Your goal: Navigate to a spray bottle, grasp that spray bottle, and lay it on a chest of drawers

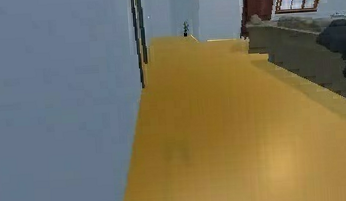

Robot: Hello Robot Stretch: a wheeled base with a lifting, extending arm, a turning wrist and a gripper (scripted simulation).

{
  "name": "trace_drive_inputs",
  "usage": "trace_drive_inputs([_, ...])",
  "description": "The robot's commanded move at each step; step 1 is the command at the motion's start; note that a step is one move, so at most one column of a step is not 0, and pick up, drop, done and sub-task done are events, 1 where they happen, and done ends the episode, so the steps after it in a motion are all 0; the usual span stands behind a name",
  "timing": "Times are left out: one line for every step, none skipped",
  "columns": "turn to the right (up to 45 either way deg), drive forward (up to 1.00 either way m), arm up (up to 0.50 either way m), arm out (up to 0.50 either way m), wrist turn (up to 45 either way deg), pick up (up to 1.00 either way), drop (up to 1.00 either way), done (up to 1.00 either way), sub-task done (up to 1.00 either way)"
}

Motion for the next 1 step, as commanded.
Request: trace_drive_inputs([0.0,1.0,0.0,0.0,0.0,0.0,0.0,0.0,0.0])
